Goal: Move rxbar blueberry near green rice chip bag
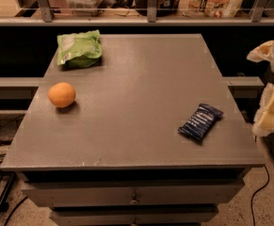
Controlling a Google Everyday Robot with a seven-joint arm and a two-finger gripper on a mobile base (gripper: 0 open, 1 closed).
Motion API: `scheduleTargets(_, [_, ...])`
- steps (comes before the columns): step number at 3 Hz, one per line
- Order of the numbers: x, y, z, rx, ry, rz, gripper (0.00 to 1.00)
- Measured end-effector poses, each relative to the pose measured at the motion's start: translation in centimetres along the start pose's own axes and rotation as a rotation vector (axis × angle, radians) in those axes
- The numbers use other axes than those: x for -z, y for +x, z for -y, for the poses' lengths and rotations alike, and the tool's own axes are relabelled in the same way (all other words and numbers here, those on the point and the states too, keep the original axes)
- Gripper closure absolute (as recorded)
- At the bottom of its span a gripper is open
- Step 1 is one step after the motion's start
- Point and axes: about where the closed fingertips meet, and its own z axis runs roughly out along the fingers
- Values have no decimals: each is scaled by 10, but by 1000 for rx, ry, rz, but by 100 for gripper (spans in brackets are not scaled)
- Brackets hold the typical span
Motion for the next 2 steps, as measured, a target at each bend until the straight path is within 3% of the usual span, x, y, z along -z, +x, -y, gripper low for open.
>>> scheduleTargets(1, [-35, -4, -6, -12, -76, 122, 0])
scheduleTargets(2, [-60, -17, 0, -55, -108, 224, 0])
